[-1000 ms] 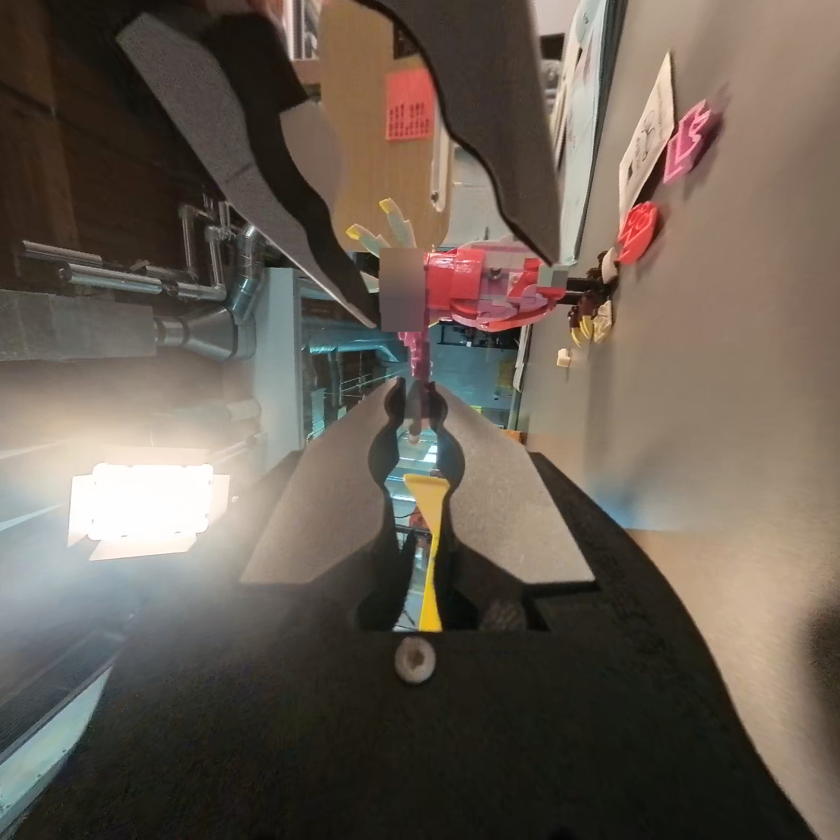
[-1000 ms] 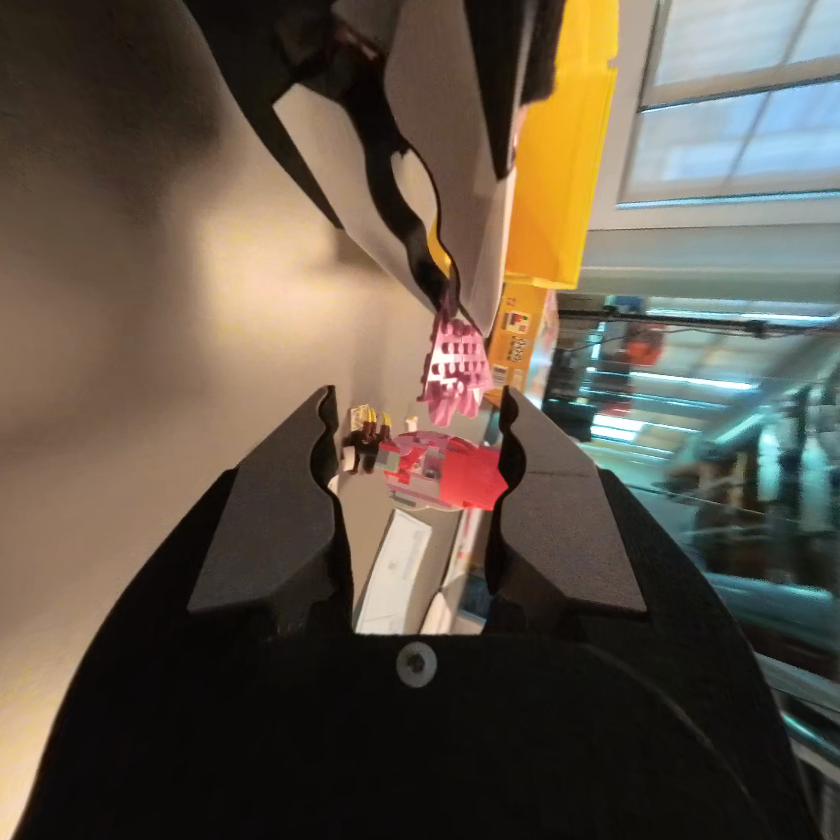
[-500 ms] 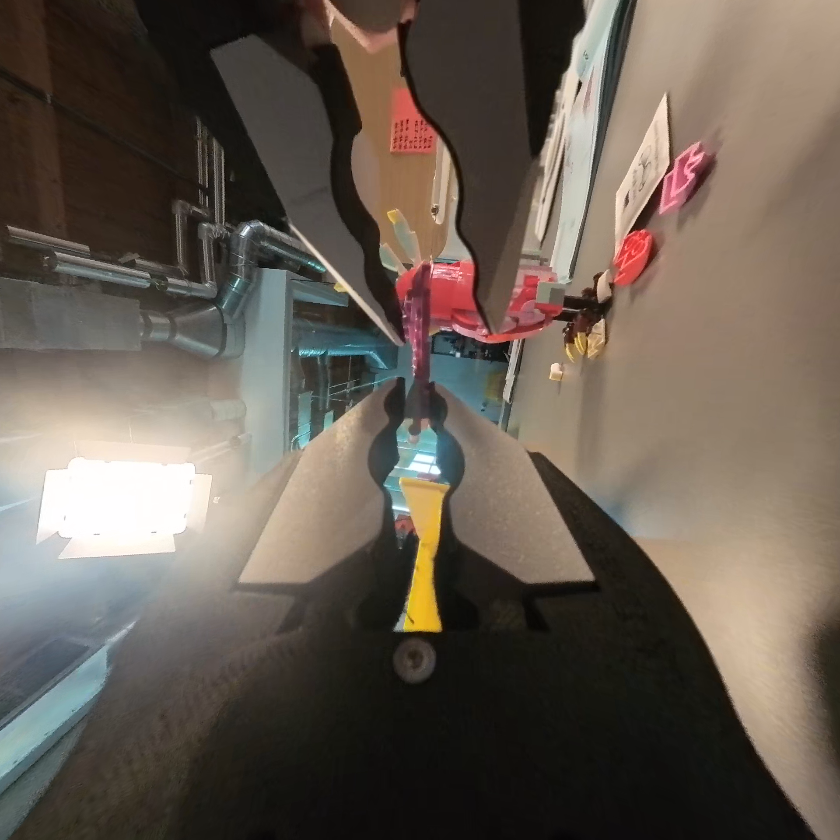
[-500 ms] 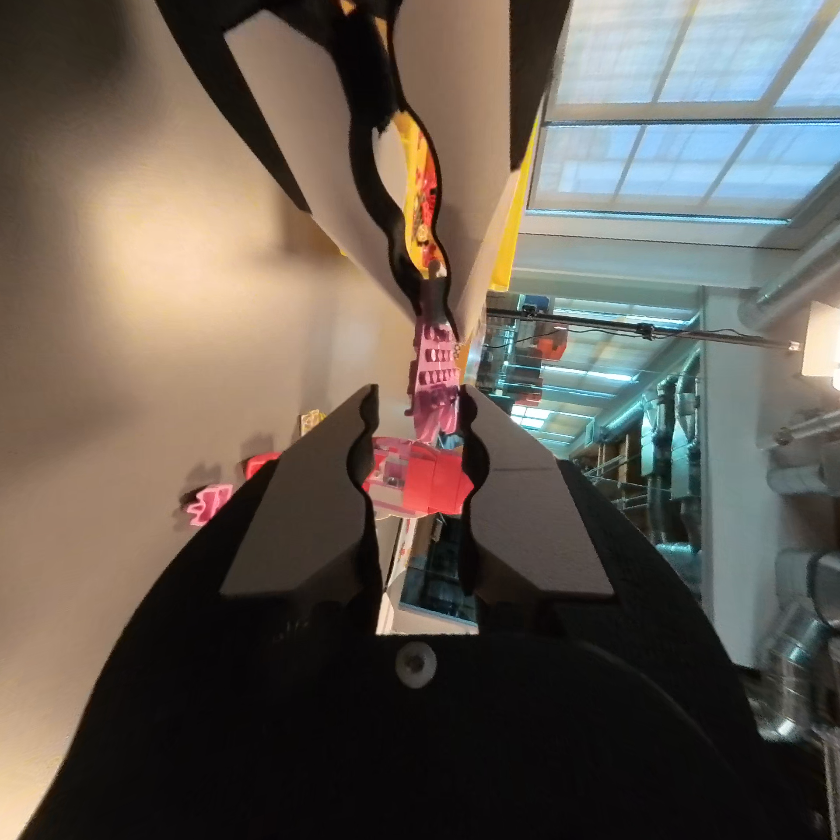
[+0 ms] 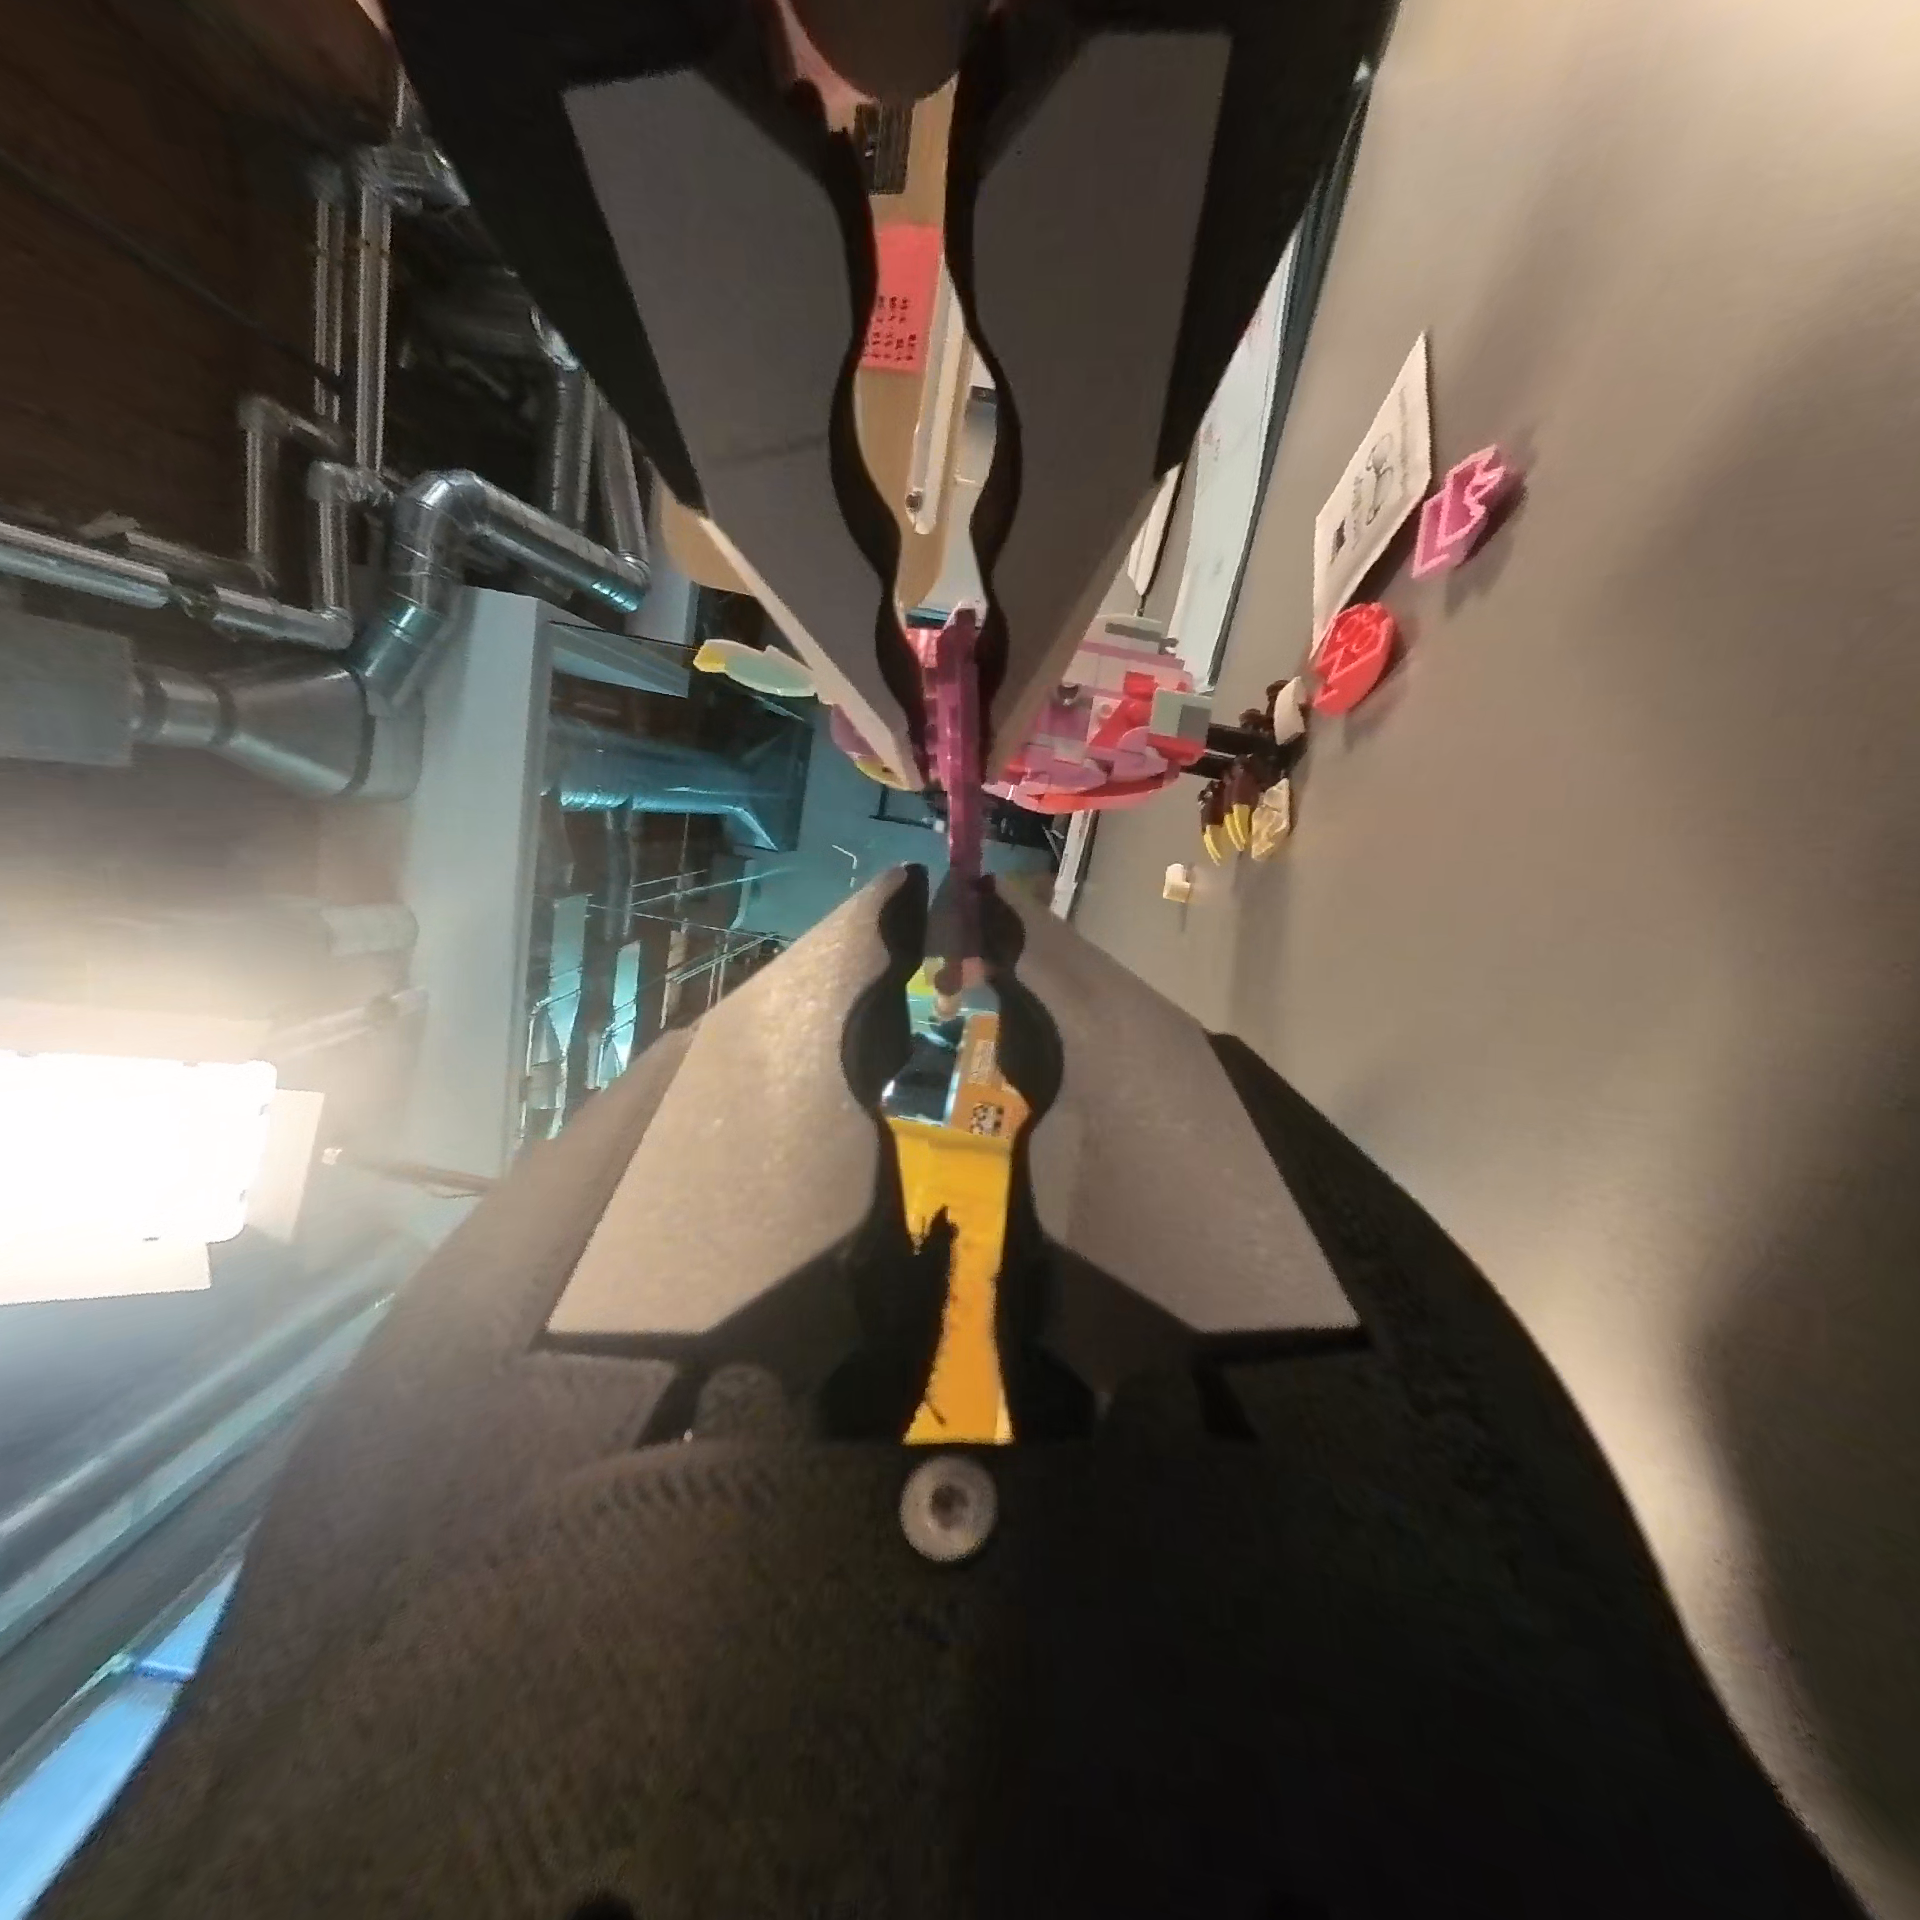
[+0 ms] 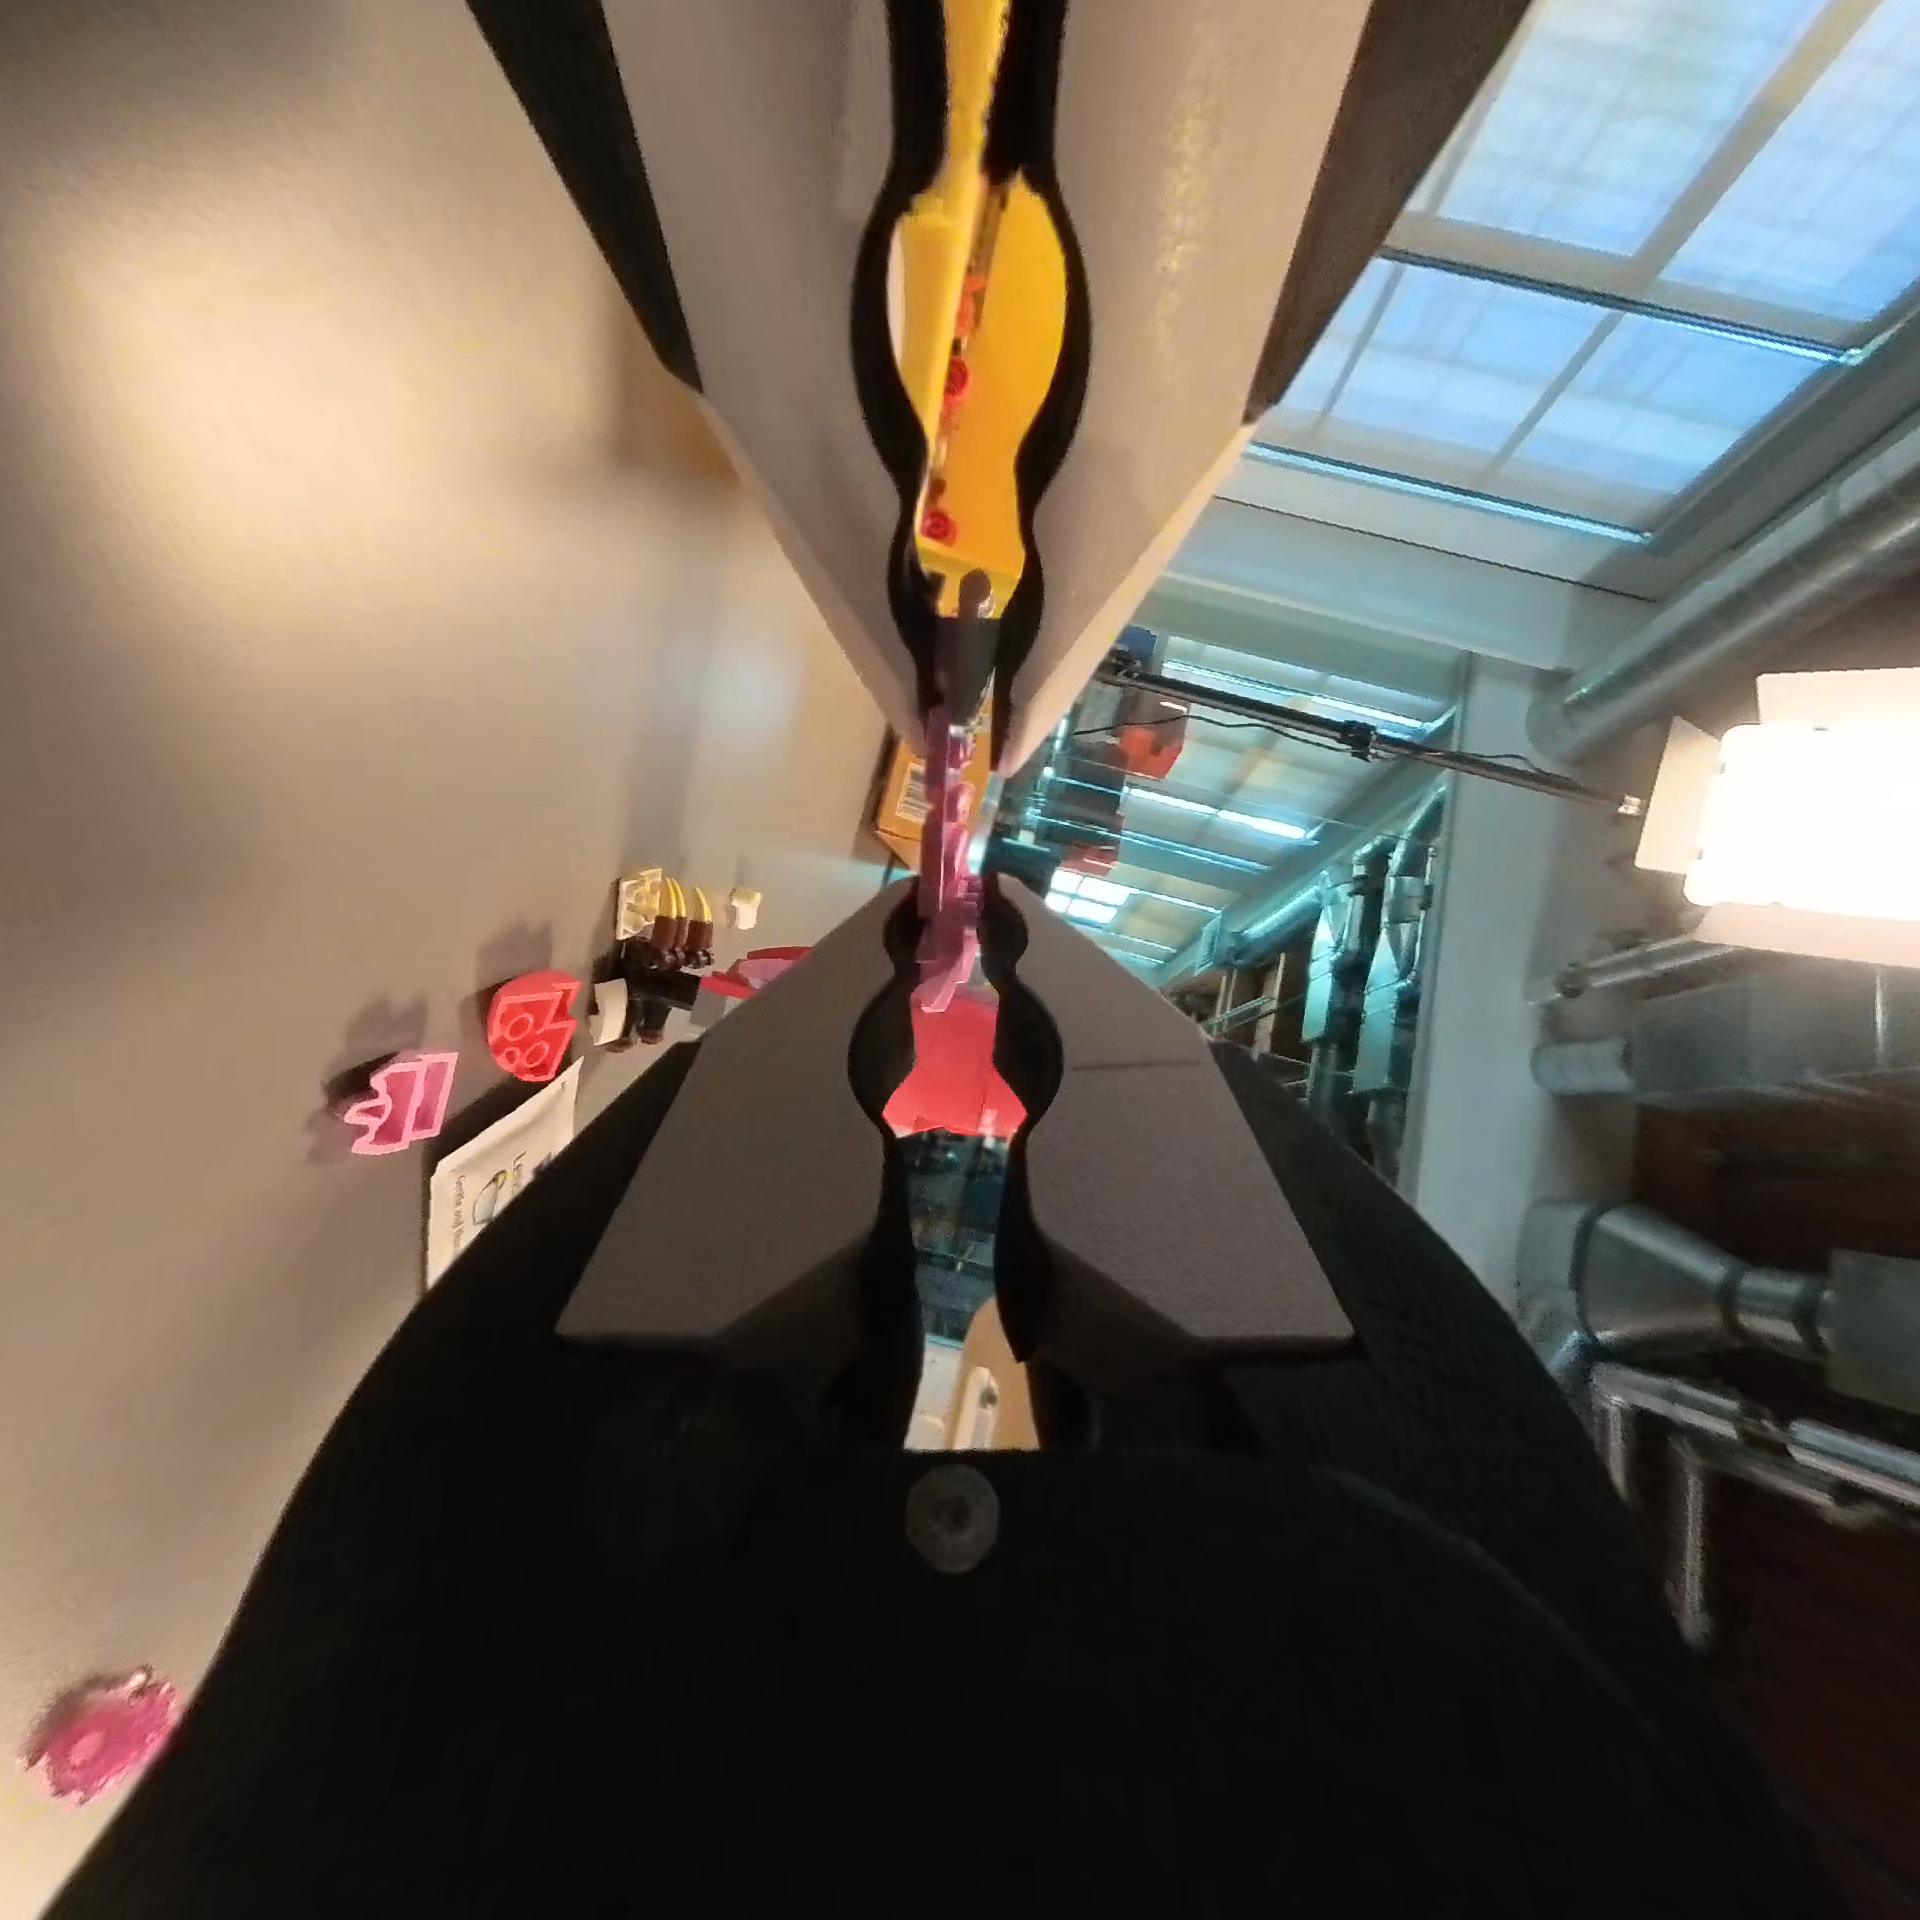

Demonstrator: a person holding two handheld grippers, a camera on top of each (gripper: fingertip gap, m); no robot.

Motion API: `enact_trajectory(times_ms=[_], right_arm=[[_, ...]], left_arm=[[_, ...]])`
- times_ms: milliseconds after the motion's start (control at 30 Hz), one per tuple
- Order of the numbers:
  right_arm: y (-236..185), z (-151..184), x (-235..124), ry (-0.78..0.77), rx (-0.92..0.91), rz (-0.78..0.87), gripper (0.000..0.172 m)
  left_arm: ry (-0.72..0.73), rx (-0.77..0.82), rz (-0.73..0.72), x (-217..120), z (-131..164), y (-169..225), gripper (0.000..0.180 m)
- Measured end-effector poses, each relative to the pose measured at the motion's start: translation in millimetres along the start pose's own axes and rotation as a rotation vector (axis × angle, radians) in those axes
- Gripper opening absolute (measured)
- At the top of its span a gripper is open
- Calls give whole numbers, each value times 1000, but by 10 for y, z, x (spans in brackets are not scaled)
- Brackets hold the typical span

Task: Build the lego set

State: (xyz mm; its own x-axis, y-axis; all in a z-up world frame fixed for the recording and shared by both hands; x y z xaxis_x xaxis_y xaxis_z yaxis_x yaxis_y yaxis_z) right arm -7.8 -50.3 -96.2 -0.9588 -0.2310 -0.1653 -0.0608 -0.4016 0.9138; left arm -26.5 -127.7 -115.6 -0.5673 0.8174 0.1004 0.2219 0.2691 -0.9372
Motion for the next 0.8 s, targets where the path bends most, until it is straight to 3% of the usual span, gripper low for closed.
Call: enact_trajectory(times_ms=[367,433,500,533,700,800], right_arm=[[-28,13,24,20,62,-37,7],[-51,13,27,41,139,-54,18],[-101,69,1,59,261,-132,48],[-121,125,-26,67,353,-172,52],[-368,379,-252,258,977,-594,44],[-546,483,-292,349,1175,-826,38]], left_arm=[[-16,12,22,18,11,40,9],[-26,8,20,27,30,37,9],[-45,36,20,35,63,52,9],[-51,47,31,33,80,70,8],[-5,113,159,-11,104,239,7],[34,145,194,-30,71,298,8]])
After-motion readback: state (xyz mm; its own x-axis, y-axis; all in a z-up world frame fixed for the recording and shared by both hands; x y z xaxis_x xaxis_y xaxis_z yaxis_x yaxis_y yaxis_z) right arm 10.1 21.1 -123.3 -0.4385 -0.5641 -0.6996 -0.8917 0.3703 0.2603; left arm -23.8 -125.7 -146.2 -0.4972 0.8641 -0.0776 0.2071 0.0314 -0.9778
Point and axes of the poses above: each gripper's, where its closed fingertips meet, x out along the fingers, z out of its underside, y = z × x across the jaws, the point moved 6 cm from there along -x, back along the fingers, and after that the axes turned 11 degrees about -x, right-handed, at the moved point
